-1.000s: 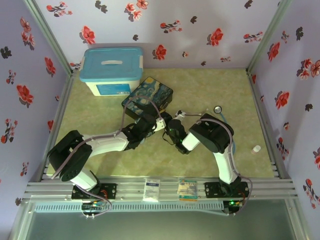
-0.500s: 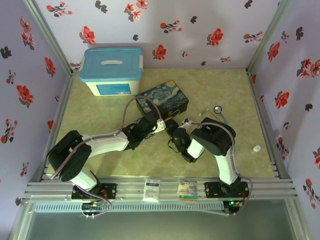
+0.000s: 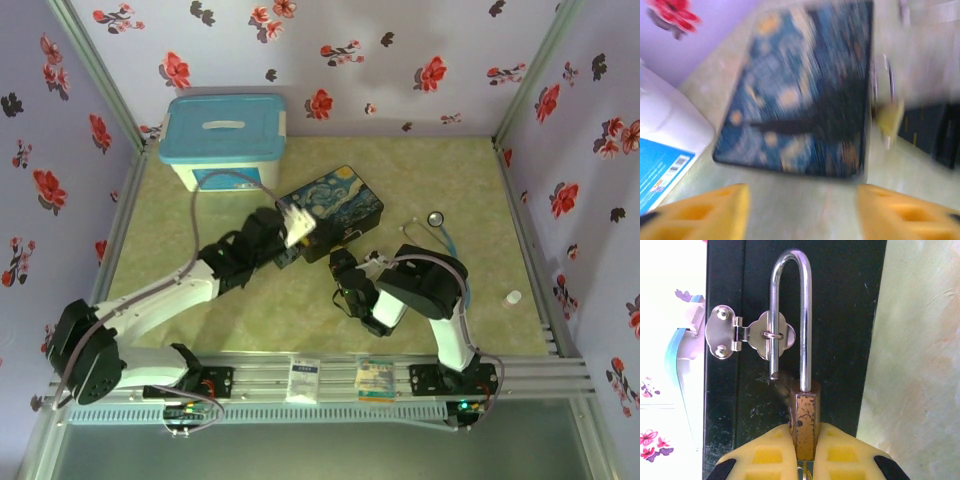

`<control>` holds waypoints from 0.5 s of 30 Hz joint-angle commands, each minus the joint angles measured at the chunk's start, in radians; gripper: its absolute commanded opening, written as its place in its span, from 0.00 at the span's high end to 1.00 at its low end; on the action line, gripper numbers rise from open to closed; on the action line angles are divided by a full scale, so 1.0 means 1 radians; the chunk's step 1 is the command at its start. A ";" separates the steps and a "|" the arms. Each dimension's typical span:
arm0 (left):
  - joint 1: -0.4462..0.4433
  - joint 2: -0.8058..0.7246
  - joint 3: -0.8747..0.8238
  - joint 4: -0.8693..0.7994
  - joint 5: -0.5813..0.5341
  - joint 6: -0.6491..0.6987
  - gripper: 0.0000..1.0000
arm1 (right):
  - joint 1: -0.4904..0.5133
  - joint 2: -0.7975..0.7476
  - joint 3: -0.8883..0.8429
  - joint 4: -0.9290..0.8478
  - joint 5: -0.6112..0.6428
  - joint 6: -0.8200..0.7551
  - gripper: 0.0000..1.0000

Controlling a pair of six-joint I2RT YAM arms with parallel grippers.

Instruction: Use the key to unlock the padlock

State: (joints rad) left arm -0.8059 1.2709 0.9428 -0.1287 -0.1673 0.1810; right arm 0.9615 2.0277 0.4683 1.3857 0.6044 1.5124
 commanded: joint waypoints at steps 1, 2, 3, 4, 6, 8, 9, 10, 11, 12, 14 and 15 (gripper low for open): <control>0.011 0.106 0.147 0.070 0.151 -0.286 0.23 | 0.013 0.024 -0.003 0.002 0.057 0.018 1.00; 0.011 0.169 0.208 0.056 0.154 -0.313 0.23 | 0.013 0.028 -0.010 0.002 0.063 0.016 1.00; 0.011 0.232 0.273 0.033 0.165 -0.332 0.22 | 0.011 0.028 -0.017 0.002 0.067 0.004 1.00; 0.010 0.288 0.323 0.014 0.168 -0.343 0.21 | 0.012 0.027 -0.021 0.003 0.066 -0.017 1.00; 0.008 0.397 0.418 -0.023 0.157 -0.368 0.18 | 0.012 0.013 -0.023 0.001 0.049 -0.088 1.00; 0.010 0.482 0.487 -0.056 0.107 -0.404 0.17 | 0.012 0.005 -0.027 0.001 0.033 -0.098 1.00; 0.012 0.524 0.522 -0.070 0.098 -0.417 0.17 | 0.013 0.001 -0.028 0.002 0.025 -0.103 1.00; 0.011 0.558 0.561 -0.095 0.090 -0.421 0.17 | 0.014 -0.005 -0.028 0.001 0.017 -0.119 1.00; 0.007 0.601 0.608 -0.132 0.076 -0.422 0.16 | 0.017 -0.010 -0.027 0.001 0.009 -0.132 1.00; 0.000 0.636 0.646 -0.164 0.057 -0.413 0.15 | 0.017 -0.017 -0.024 0.001 0.000 -0.150 1.00; -0.013 0.726 0.751 -0.229 -0.002 -0.417 0.13 | 0.034 -0.019 -0.013 0.000 -0.006 -0.186 1.00; -0.015 0.758 0.794 -0.251 -0.013 -0.430 0.13 | 0.041 -0.012 -0.009 0.000 -0.003 -0.185 1.00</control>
State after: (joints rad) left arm -0.8032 1.9724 1.6173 -0.2684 -0.1078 -0.1989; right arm 0.9787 2.0323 0.4541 1.3865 0.5983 1.3968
